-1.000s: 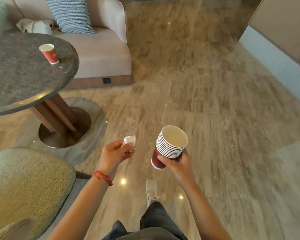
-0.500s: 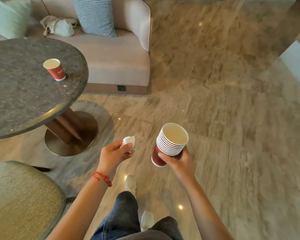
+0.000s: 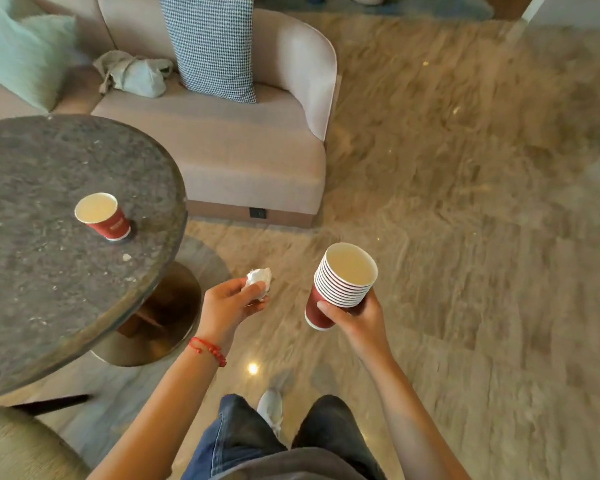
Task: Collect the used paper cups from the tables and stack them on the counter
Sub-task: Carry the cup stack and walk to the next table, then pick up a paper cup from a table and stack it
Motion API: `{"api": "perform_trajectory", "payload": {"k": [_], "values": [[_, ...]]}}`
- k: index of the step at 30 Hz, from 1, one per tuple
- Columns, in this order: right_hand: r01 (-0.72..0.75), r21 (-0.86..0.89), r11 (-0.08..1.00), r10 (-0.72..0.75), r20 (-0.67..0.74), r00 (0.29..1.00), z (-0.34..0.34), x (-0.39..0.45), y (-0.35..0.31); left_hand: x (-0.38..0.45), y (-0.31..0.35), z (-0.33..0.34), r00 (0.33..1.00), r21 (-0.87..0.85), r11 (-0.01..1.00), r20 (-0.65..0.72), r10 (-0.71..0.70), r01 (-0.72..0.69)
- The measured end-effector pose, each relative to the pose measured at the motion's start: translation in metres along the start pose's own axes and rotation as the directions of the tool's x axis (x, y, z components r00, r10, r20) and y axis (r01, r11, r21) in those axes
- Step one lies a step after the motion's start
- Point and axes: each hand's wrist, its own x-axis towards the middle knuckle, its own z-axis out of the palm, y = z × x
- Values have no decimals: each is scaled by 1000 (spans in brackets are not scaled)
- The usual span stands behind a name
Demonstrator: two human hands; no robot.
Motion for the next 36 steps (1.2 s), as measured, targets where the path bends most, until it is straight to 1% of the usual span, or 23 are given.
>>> {"api": "perform_trajectory", "payload": {"k": [3, 7, 11, 14, 19, 23, 25, 27, 30, 33, 36], "values": [[1, -16, 1000, 0, 28, 1000, 11, 35, -9, 28, 17, 3, 999, -2, 1000, -33, 10, -10], [2, -31, 1000, 1, 106, 994, 26, 94, -19, 65, 36, 8, 994, -34, 999, -104, 29, -32], [28, -54, 998, -15, 222, 975, 42, 156, -34, 99, 54, 13, 977, -85, 995, -212, 30, -49], [61, -73, 996, -32, 347, 937, 56, 204, -48, 121, 66, 15, 945, -101, 994, -326, 15, -50], [114, -114, 987, -32, 553, 832, 90, 266, -71, 142, 82, 11, 866, -200, 977, -498, -39, -72], [149, -128, 980, -21, 688, 725, 126, 293, -83, 141, 87, 0, 797, -299, 941, -601, -59, -156], [169, -138, 976, -15, 730, 684, 142, 298, -84, 136, 88, -5, 766, -318, 929, -639, -64, -187], [194, -153, 969, -1, 783, 622, 166, 300, -85, 131, 87, -16, 710, -346, 912, -698, -93, -221], [212, -163, 964, 24, 842, 540, 200, 298, -86, 125, 85, -35, 644, -358, 900, -755, -121, -250], [218, -158, 963, 38, 882, 470, 235, 292, -88, 121, 82, -57, 590, -368, 881, -796, -134, -296], [238, -131, 962, 22, 911, 412, 274, 283, -92, 120, 79, -85, 554, -362, 875, -821, -136, -322]]}}
